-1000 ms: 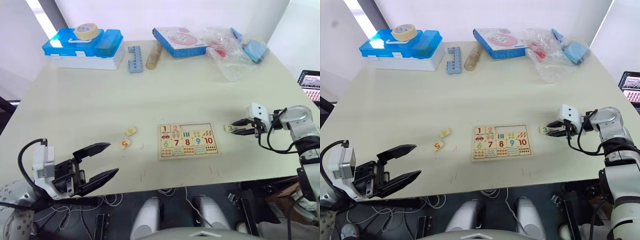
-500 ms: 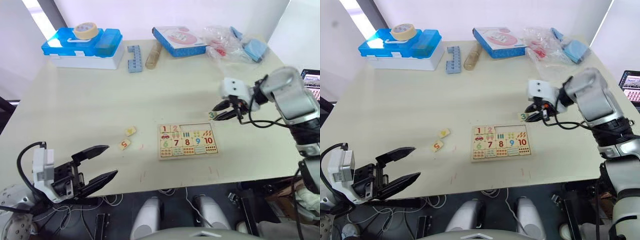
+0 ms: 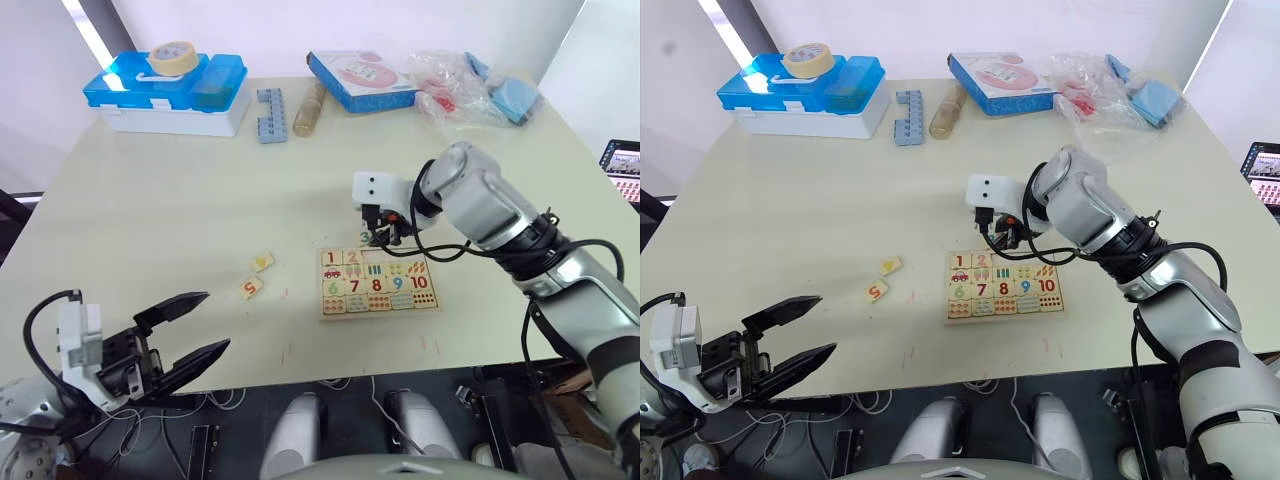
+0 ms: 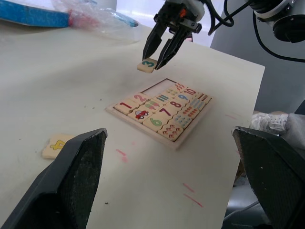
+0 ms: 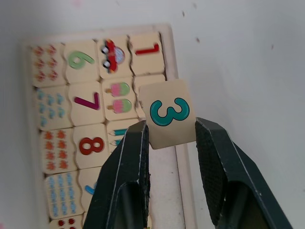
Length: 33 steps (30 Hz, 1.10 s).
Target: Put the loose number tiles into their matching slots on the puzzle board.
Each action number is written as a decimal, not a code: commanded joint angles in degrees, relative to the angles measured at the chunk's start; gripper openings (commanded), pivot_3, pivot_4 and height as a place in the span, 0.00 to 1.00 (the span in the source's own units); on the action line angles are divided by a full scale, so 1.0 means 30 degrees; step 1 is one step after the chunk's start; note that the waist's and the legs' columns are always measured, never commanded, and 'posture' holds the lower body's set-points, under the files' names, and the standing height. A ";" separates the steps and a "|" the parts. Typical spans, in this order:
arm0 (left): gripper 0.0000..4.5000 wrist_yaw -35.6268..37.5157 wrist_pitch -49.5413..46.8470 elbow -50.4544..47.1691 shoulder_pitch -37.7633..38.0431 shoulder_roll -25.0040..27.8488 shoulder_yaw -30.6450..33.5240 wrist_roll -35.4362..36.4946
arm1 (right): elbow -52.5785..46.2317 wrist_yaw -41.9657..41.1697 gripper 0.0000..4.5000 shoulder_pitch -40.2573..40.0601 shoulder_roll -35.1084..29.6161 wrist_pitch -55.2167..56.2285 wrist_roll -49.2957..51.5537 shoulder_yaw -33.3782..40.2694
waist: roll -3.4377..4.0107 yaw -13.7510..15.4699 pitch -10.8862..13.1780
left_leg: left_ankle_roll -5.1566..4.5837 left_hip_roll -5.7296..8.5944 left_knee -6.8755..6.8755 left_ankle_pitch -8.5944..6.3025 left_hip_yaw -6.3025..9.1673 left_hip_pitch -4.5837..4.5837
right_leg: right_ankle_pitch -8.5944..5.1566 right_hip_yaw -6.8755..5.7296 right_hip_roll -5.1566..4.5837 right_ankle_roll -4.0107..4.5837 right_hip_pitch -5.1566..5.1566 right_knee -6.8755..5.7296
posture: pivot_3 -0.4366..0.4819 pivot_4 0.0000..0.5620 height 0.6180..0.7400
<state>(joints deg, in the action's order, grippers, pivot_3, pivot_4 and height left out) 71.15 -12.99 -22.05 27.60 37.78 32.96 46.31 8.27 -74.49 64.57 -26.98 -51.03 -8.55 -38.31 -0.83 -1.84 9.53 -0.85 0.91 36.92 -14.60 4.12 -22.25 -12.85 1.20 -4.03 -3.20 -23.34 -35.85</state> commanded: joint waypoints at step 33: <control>1.00 -0.0058 0.0591 -0.0725 0.0147 -0.0353 -0.0016 -0.0264 | 0.0862 0.1067 0.19 -0.0791 0.0373 -0.0027 -0.0146 -0.0997 | -0.0008 -0.0147 -0.0005 | 0.0002 -0.0001 -0.0012 0.0003 0.0000 -0.0006 | 0.0043 -0.0005 0.0029 -0.0074 -0.0013 -0.0007 | 0.48 0.27 1.00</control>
<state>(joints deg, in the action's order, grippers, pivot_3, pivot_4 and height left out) 71.07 -11.99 -22.12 27.78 36.78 32.90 45.17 12.03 -70.99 61.64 -25.93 -51.13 -9.27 -42.02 -0.86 -2.28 9.51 -0.85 0.91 36.88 -14.59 4.12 -22.27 -12.72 1.18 -3.94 -3.43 -23.38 -35.87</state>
